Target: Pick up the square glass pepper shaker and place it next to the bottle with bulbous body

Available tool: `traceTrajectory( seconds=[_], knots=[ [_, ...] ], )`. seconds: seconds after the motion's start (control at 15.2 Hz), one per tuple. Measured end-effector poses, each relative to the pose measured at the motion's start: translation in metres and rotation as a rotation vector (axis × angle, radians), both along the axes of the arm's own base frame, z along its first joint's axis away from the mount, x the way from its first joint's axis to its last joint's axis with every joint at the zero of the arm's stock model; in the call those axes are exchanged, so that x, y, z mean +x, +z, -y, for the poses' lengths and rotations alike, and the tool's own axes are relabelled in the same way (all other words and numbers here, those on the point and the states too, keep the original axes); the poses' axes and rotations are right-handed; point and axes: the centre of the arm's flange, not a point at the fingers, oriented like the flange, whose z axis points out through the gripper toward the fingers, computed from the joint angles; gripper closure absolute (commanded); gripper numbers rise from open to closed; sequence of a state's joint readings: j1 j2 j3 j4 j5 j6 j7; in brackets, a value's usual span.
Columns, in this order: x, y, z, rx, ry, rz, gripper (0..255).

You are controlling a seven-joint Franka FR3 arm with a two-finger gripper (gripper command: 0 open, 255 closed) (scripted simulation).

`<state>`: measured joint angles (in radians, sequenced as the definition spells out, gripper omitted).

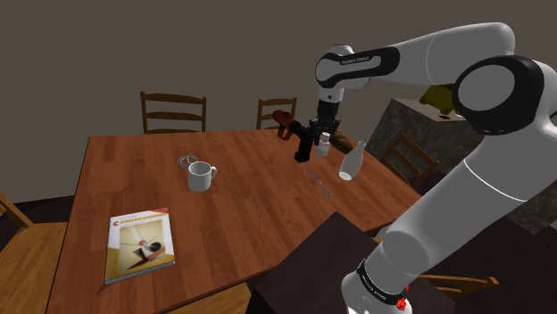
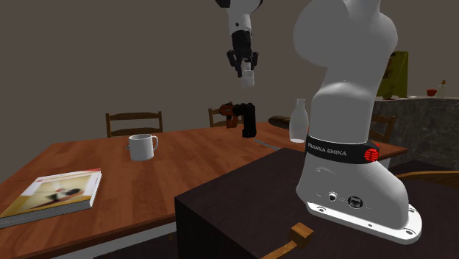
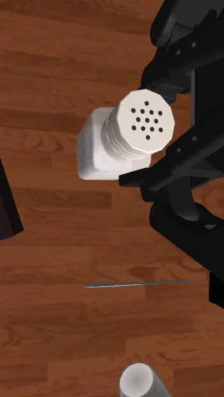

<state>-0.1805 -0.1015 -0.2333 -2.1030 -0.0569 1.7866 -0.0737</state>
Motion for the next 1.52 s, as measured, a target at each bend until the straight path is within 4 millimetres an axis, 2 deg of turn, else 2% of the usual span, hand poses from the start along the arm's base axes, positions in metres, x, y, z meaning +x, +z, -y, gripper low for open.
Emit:
traceTrajectory(
  seconds=[1.06,1.52],
  knots=[
    [-0.088,-0.005,0.191,0.001,0.000,0.000,255],
    [-0.127,-0.001,0.274,0.000,0.000,0.000,255]
  ],
)
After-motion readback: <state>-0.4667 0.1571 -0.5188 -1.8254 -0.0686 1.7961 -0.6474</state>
